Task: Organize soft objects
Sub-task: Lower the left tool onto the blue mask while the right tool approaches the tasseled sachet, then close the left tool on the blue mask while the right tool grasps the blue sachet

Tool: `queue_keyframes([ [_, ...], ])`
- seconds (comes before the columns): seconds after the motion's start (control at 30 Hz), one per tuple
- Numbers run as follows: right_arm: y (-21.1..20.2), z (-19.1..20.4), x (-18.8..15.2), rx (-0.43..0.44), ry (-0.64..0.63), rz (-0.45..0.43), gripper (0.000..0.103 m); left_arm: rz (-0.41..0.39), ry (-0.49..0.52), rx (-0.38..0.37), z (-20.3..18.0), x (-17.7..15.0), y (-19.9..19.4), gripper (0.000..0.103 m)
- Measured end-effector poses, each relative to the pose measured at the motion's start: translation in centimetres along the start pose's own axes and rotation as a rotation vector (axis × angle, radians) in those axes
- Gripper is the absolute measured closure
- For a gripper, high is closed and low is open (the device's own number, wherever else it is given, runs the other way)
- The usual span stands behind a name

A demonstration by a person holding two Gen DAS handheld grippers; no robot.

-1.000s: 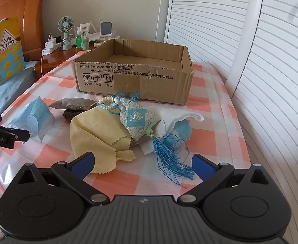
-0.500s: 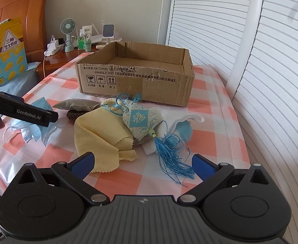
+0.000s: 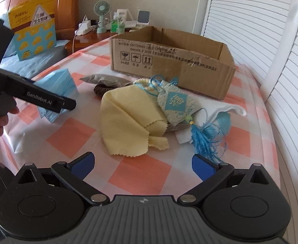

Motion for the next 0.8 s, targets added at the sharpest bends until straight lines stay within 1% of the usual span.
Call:
queue_keyframes([
  [0.07,0.7,0.5,-0.5,0.018,-0.021,0.027,0.0,-0.003,0.003,-0.001,0.0,0.0,0.0,0.0],
  [0.2,1.2,0.4,-0.9,0.079,0.011,0.027,0.0,-0.007,0.005,-0.002,0.0,0.1,0.1,0.0],
  [0.33,1.2,0.3,-1.2,0.105,-0.012,-0.014,0.0,-0.015,0.009,-0.008,0.1,0.0,0.0,0.0],
  [0.47,1.1,0.4,-1.4,0.097,-0.009,-0.027,0.0,-0.023,0.01,-0.01,0.1,0.0,0.0,0.0],
  [0.6,1.2,0.1,-0.9,0.106,-0.017,0.027,0.0,-0.036,0.011,-0.011,0.1,-0.2,-0.2,0.0],
  [0.63,1.1,-0.1,-0.7,0.098,-0.024,0.038,0.0,-0.038,0.011,-0.012,0.1,-0.2,-0.2,0.0],
  [0.8,-0.1,-1.7,1.5,0.03,-0.09,-0.018,0.0,-0.04,0.012,-0.012,0.1,-0.2,-0.2,0.0],
])
Point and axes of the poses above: each gripper's, at about its wrist camera, not at the fingertips, and y roughly the way its jaws point, z to its left, x to its top, the point moved 7 cm from there along y, roughly the way its jaws point, and after that the axes turned 6 degrees about -y, right-handed, at the moved point
